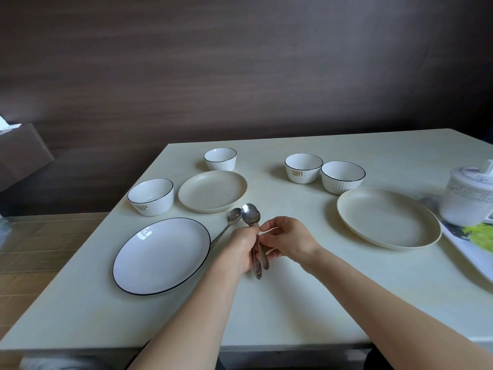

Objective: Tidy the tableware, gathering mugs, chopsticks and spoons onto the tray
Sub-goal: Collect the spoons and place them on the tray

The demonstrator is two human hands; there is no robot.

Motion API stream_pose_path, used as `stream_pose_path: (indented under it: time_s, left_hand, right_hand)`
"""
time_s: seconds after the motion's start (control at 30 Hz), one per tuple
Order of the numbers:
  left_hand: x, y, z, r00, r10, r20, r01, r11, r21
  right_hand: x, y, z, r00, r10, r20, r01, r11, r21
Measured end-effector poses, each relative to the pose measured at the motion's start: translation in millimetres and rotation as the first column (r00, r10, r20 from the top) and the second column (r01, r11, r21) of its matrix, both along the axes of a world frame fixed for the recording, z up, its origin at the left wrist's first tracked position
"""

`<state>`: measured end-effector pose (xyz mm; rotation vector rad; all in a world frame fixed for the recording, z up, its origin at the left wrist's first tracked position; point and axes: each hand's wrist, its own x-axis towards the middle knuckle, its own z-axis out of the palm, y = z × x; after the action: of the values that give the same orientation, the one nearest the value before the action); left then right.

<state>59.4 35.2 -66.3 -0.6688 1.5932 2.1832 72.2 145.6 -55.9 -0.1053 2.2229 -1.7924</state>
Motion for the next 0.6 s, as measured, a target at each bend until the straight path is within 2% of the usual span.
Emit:
stream_pose_path:
  time_s: [0.17,0.4,0.5,0.6]
  left_hand:
    - [0.9,-0.5,0.9,0.999,0.025,-0.03,-0.026,0.999,-0.044]
    - [-7.3,-8.0,-0.4,0.987,0.092,-0.13,-0.124,0.954,-0.273]
    - [-8.6,-9.3,3.7,0.97,0.163,-0.181,-0.198,0.96,-0.199]
    - [-8.6,-10.5,10.1,0.961,0.181,-0.208,-0.225,0.951,-0.214]
  right_hand:
    - [5.8,1.1,10.0,1.0,-0.008,-0.011,0.008,1.0,-0.001]
    - [10.0,-1.3,14.2,0.996,0.001,-0.091,0.0,1.0,0.017]
    - [9.4,-0.3,13.9,0.99,-0.068,-0.125,0.069,0.998,0.006]
    - [4.2,2.2,4.3,0.982,-0.111,-0.153,0.131,0.984,0.124]
